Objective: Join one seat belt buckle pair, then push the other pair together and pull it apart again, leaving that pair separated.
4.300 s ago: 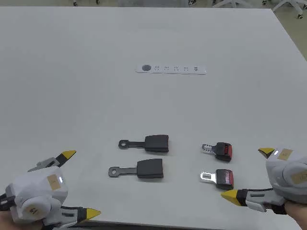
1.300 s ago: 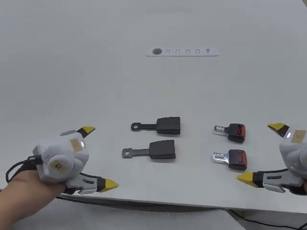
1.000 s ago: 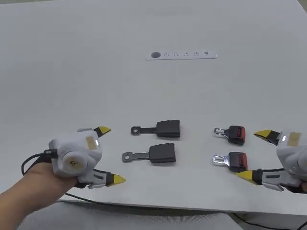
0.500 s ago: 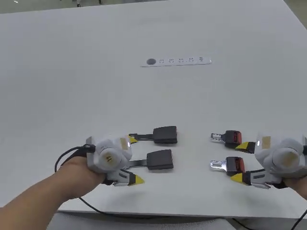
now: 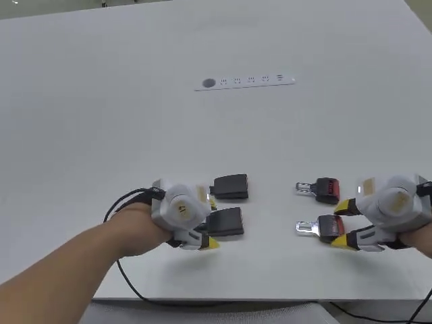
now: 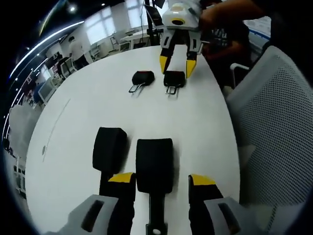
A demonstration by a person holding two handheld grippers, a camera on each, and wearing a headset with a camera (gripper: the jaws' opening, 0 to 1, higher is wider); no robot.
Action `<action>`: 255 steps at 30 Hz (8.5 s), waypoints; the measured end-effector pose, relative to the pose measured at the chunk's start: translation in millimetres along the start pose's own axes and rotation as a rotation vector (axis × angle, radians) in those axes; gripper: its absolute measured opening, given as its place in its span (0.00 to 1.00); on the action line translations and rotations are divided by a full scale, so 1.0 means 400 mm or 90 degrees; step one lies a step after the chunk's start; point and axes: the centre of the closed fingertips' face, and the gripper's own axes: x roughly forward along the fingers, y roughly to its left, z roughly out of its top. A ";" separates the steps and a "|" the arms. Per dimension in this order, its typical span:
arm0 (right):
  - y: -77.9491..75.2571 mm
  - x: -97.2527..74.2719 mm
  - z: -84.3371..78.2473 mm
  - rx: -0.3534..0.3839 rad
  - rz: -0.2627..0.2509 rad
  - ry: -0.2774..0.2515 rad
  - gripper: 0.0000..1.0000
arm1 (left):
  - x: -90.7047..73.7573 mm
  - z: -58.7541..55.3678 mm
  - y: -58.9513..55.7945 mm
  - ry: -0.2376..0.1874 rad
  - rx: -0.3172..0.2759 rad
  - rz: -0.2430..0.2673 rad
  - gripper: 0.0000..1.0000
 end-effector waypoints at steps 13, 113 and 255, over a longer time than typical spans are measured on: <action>-0.006 0.031 0.003 0.020 0.026 0.008 0.34 | 0.015 -0.020 0.025 0.023 0.013 0.024 0.31; 0.038 0.189 0.265 -0.129 0.081 0.019 0.32 | 0.030 -0.021 0.017 0.077 0.059 -0.020 0.30; -0.169 0.082 0.134 -0.085 0.017 0.020 0.33 | 0.070 0.031 0.223 0.067 0.089 0.005 0.31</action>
